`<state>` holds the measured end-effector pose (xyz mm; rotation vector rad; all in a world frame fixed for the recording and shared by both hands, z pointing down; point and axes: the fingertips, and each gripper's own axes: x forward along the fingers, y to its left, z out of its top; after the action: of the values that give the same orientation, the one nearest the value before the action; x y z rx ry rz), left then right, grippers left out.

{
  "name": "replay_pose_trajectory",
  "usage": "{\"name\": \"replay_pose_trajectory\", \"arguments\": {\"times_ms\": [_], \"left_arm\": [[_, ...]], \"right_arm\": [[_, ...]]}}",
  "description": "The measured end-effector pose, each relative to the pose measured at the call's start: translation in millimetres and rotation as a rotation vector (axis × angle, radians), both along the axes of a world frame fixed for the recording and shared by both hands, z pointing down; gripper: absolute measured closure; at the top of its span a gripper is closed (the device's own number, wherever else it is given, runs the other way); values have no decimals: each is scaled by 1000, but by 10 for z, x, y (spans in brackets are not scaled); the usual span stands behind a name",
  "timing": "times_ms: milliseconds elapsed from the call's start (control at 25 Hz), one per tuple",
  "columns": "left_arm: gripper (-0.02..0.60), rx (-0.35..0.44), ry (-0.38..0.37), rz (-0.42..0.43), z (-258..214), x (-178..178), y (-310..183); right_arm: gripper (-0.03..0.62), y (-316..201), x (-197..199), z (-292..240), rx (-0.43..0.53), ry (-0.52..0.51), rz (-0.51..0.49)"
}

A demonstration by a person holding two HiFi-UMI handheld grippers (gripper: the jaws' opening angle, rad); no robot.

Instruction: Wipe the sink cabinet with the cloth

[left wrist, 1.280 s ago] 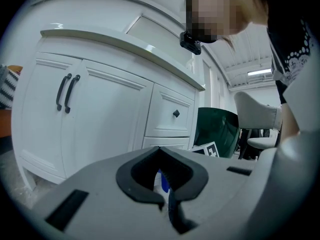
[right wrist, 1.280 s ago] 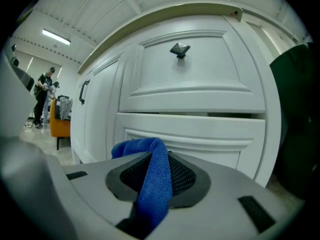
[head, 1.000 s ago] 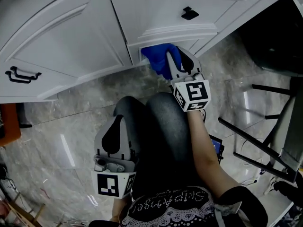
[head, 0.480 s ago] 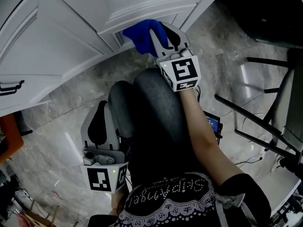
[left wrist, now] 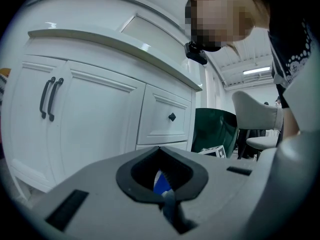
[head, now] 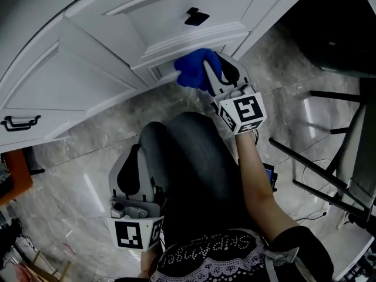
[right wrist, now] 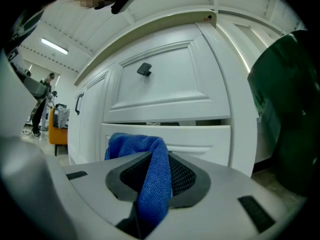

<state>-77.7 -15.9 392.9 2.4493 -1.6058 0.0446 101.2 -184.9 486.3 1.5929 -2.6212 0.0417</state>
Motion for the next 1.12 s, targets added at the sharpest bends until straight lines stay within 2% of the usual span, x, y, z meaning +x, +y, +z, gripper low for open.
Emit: {"name": "replay_pose_trajectory", "arguments": {"times_ms": [240, 400, 560, 640, 800, 960, 1040, 1120], "left_arm": [[578, -13, 10, 14, 68, -16, -31], [578, -9, 16, 31, 63, 43, -55], [578, -9, 16, 35, 76, 40, -62], [578, -15, 12, 38, 100, 33, -60], [578, -15, 13, 58, 102, 80, -94], [578, -1, 12, 80, 56, 160, -107], [578, 4, 11, 79, 54, 173, -104], [578, -1, 13, 70, 70, 174, -87]], "right_arm": [[490, -98, 579, 84, -27, 53, 187], [490, -106, 752, 145, -35, 93, 213], [490, -128, 1259, 213, -81, 33, 393], [490, -158, 1416, 226, -97, 30, 430], [490, -153, 1401, 160, -82, 84, 412], [490, -55, 1321, 102, -70, 42, 390], [490, 26, 1176, 79, -60, 26, 337], [490, 115, 907, 116, -61, 36, 234]]}}
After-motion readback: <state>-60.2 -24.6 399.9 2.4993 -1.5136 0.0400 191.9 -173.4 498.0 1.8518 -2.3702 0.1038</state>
